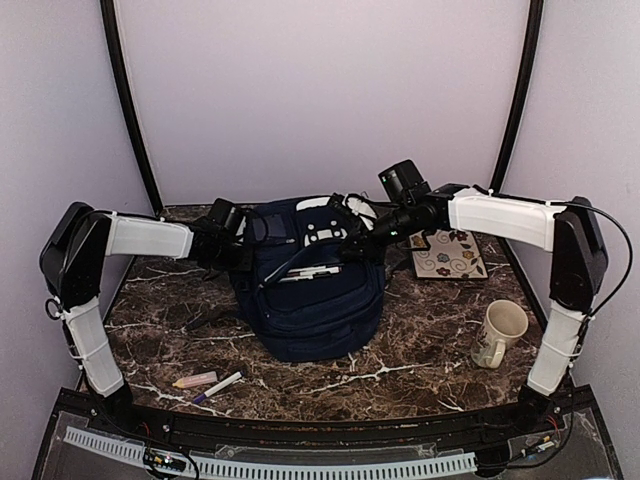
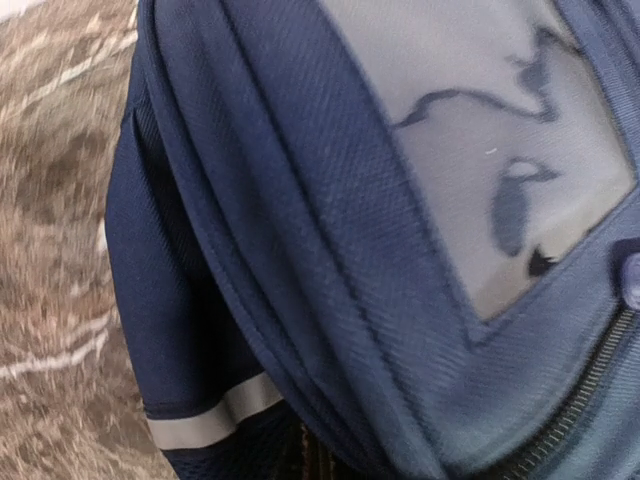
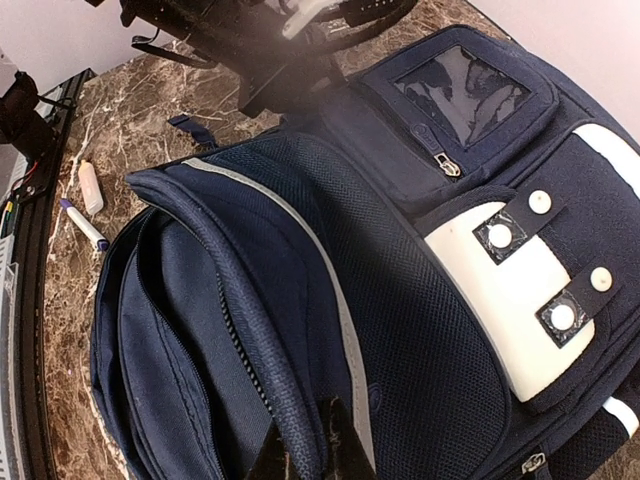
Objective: Pack the student bag
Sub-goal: Adjust the student bag at the center of the board, then pick up the pencil case at the corner of the board.
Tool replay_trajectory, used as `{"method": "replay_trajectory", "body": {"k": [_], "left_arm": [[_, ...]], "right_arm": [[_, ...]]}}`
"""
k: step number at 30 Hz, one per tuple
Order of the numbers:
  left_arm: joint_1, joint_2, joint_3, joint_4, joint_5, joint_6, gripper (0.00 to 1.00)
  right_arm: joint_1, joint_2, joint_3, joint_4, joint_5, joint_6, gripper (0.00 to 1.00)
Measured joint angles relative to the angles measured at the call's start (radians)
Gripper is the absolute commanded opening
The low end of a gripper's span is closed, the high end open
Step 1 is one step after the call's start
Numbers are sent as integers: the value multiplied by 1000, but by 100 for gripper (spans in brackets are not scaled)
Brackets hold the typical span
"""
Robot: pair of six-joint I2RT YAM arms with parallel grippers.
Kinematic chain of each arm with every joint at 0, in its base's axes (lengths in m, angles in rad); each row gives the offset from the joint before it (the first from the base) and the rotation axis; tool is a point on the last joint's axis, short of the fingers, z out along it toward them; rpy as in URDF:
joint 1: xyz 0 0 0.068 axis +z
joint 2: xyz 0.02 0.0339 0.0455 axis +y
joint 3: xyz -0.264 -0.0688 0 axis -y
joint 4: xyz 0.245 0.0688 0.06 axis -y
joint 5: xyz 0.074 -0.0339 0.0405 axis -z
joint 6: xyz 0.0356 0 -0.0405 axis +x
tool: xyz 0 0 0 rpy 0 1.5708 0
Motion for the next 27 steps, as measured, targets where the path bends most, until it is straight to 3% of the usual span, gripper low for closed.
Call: {"method": "replay_trajectory", "body": {"k": [2, 6, 8, 13, 19, 27], "left_arm": [[0, -3, 10, 5, 13, 26, 11], [2, -82, -7, -32, 31, 76, 42], [3, -179, -28, -66, 44, 110, 48], [-5, -416, 13, -207, 105, 178, 46], [-22, -455, 54, -480, 224, 192, 44], [-224, -530, -68, -706, 284, 146, 43]], "right_arm": [[0, 0, 2, -7, 1, -1, 1], [-2, 2, 14, -31, 1, -4, 0], [-2, 3, 19, -35, 0, -7, 0], [-1, 3, 21, -41, -3, -8, 0], [-2, 3, 21, -43, -7, -8, 0], [-2, 3, 27, -49, -20, -8, 0]]}}
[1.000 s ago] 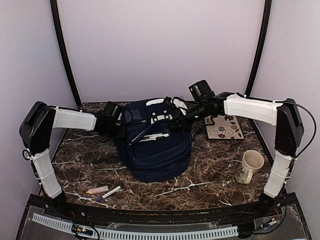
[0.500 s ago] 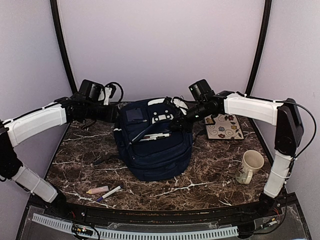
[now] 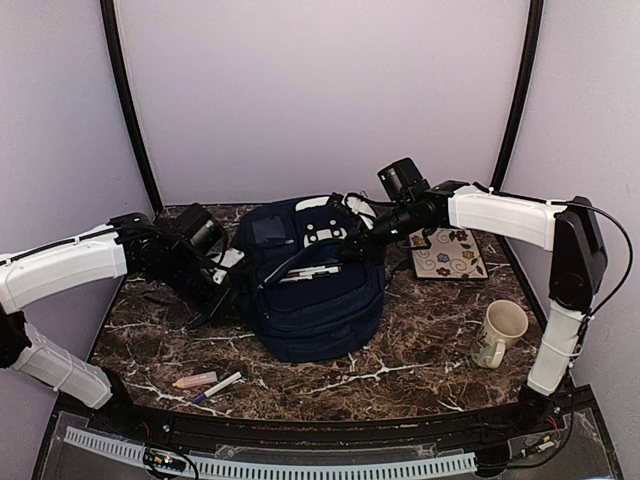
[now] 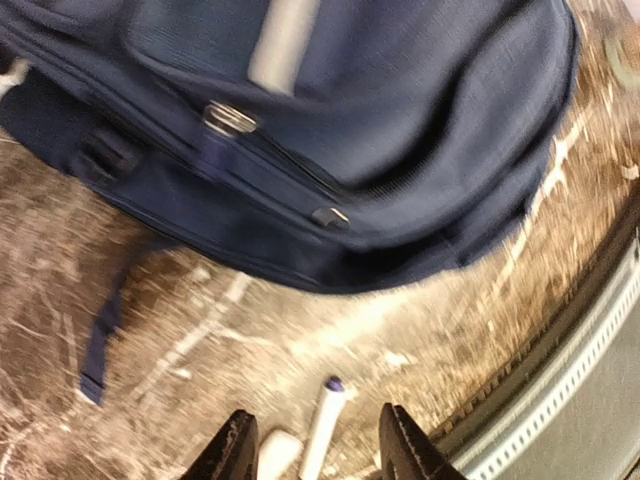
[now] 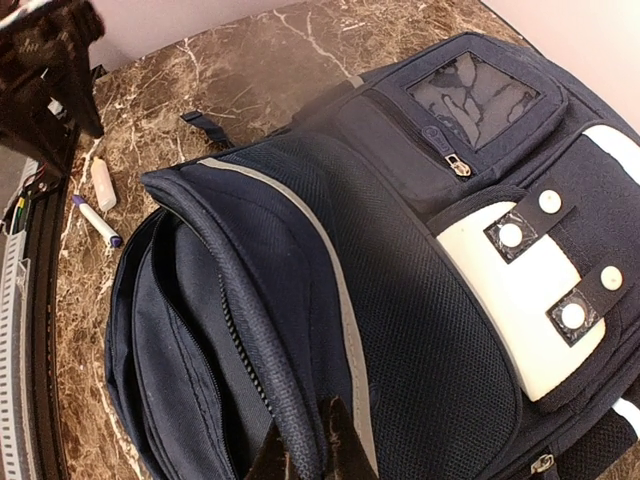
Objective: Pack the student bag
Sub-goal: Pick up the pencil case at the corner of the board.
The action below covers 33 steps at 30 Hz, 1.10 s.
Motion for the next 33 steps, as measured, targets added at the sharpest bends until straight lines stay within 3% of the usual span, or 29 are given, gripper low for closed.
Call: {"method": "replay_trajectory", "body": {"k": [7, 16, 21, 33], "left_arm": [[-184, 12, -111, -46, -19, -153, 38], [-243, -86, -284, -15, -44, -292, 37], [-287, -23, -287, -11, -78, -327, 30], [-356, 104, -286, -35, -165, -374, 30]], "right_arm": [[0, 2, 4, -3, -9, 0, 0], [0, 3, 5, -4, -27, 0, 0], [0, 3, 5, -4, -31, 0, 0], [0, 7, 5, -5, -40, 1, 0]]}}
